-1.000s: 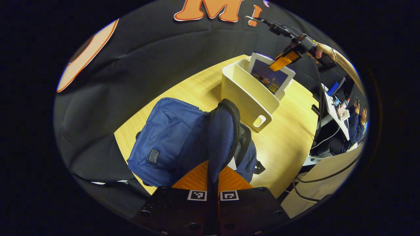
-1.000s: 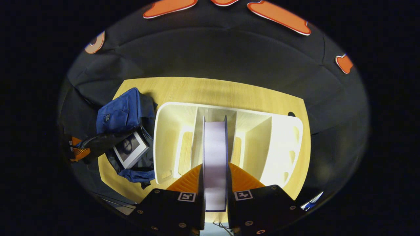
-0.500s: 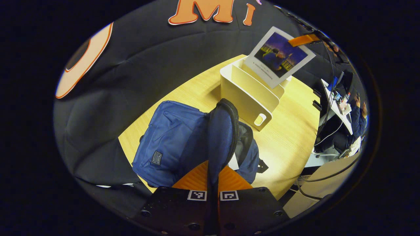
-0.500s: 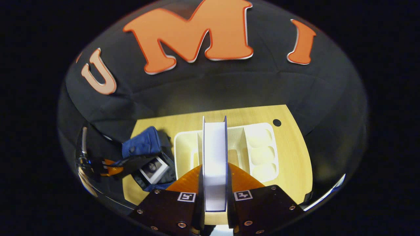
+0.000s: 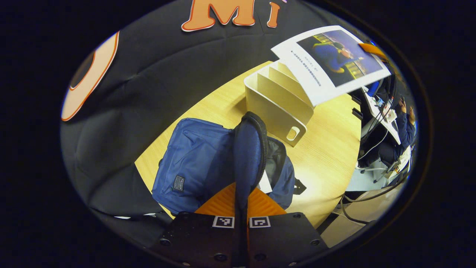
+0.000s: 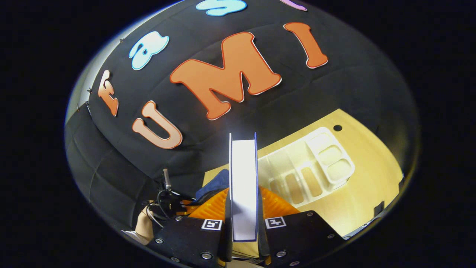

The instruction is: Open the schoolbag, grab two books from the bookshelf and put them into the schoolbag.

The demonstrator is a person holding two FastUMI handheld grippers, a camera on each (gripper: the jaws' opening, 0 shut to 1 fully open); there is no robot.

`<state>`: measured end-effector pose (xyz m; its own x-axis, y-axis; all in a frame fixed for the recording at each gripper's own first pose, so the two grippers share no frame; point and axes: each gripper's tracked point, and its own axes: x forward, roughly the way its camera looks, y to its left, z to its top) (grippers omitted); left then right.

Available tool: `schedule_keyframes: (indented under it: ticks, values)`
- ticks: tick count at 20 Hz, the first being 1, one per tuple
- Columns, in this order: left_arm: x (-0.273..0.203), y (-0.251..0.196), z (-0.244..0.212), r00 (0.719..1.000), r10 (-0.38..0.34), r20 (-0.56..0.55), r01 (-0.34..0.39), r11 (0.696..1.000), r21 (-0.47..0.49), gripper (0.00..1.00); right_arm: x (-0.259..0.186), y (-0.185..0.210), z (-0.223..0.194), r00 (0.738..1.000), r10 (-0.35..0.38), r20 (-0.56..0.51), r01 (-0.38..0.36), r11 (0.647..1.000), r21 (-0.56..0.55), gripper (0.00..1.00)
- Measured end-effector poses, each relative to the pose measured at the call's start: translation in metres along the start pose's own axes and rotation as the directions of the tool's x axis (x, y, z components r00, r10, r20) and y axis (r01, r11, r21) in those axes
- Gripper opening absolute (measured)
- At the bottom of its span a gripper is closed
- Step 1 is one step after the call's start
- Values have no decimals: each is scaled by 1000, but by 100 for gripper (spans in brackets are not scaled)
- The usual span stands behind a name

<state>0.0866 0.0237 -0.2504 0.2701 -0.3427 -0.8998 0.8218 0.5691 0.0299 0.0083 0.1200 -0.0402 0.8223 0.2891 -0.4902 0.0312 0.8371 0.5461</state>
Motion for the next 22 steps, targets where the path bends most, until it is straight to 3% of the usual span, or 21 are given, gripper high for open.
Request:
schedule_keyframes:
  ticks: [5, 11, 18, 22]
  values:
    - [-6, 2, 2, 1000, 10, 2, -10, 1000, 27, 1, 23, 2, -83, 994, 95, -53, -83, 978, 192, 27]
    - [-8, 0, 3, 1000, 17, 7, -17, 999, 39, 1, 78, 6, -168, 983, 140, -119, -94, 941, 326, 27]
    - [-11, -8, 5, 1000, 16, 4, -17, 999, 46, 1, 143, 14, -216, 984, 143, -106, -76, 874, 480, 27]
    - [-14, -11, 7, 1000, 24, 0, -24, 998, 59, 1, 174, 28, -227, 984, 155, -92, -93, 873, 478, 27]
